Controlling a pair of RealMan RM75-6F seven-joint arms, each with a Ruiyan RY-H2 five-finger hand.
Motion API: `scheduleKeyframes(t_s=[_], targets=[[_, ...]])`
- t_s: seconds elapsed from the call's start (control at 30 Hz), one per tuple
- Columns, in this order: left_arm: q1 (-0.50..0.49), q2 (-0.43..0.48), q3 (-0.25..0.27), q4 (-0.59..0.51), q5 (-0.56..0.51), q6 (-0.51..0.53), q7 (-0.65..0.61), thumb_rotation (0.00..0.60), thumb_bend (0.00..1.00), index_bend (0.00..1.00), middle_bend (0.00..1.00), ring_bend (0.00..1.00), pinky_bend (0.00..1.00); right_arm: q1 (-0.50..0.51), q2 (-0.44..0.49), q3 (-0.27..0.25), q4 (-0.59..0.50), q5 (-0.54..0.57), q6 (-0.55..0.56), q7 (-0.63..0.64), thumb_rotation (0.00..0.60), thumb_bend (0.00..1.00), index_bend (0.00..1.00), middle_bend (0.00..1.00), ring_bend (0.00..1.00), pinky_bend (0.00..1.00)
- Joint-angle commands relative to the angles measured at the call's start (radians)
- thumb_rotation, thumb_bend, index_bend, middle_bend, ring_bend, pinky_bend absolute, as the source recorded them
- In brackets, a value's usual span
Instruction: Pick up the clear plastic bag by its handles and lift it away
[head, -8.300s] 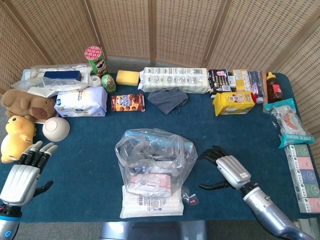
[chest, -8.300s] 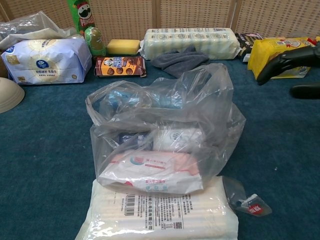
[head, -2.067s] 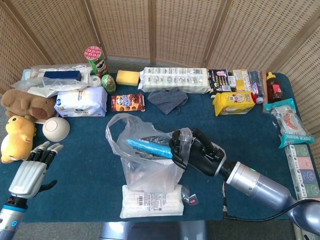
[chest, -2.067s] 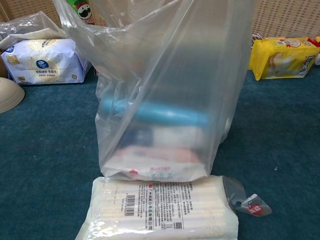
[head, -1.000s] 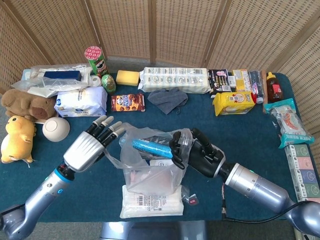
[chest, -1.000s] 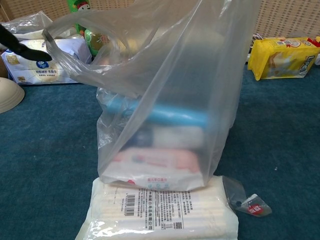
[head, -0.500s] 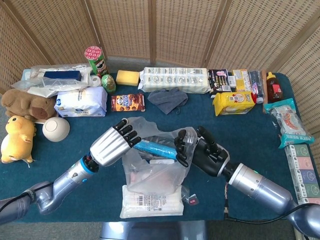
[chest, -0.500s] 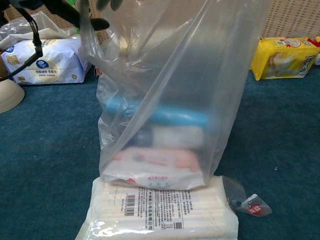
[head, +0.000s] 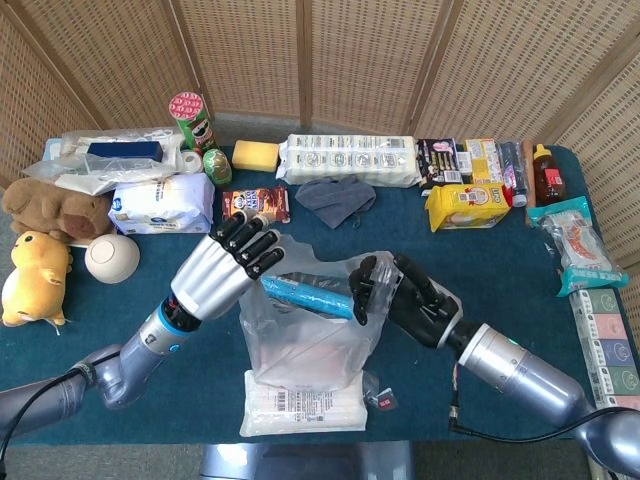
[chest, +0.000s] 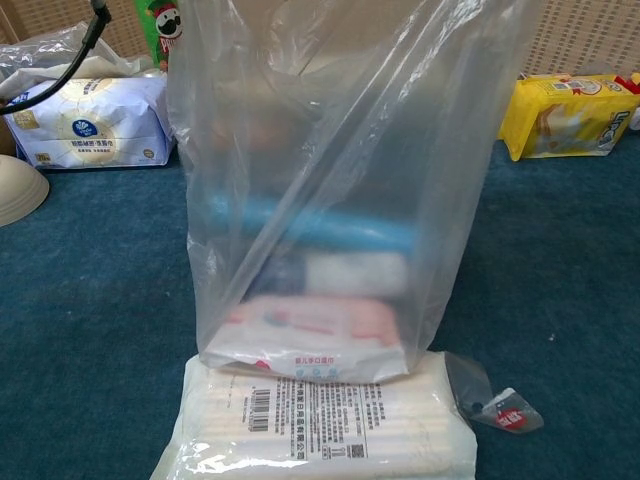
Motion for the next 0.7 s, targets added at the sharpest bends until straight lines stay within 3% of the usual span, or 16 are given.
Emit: scheduleKeyframes(t_s=[0.03, 0.2, 0.4, 0.7], targets=[[-0.015, 0.015, -0.021, -0.036, -0.015, -0.005, 0.027, 0.600, 0.19, 0.31, 0.25, 0.11, 0.25, 0.003, -0.008, -0.009, -0.006, -0.019, 0.018, -0.016, 0.338, 0.14, 0.48, 0.49, 0.51, 0.48], [-0.038, 0.042, -0.044, -0.105, -0.038, -0.034, 0.076, 0.600, 0.16, 0.24, 0.19, 0.04, 0.18, 0.007, -0.027, -0.036, -0.018, -0.081, 0.046, -0.069, 0.327, 0.14, 0.42, 0.42, 0.41, 0.32], [-0.053, 0.056, -0.045, -0.150, -0.066, -0.068, 0.132, 0.600, 0.12, 0.19, 0.16, 0.03, 0.17, -0.012, -0.064, -0.051, -0.027, -0.138, 0.057, -0.113, 0.319, 0.13, 0.35, 0.35, 0.30, 0.20], [-0.072, 0.053, -0.045, -0.174, -0.097, -0.088, 0.172, 0.600, 0.08, 0.17, 0.16, 0.03, 0.17, -0.020, -0.105, -0.080, -0.025, -0.195, 0.067, -0.150, 0.316, 0.13, 0.29, 0.29, 0.21, 0.12]])
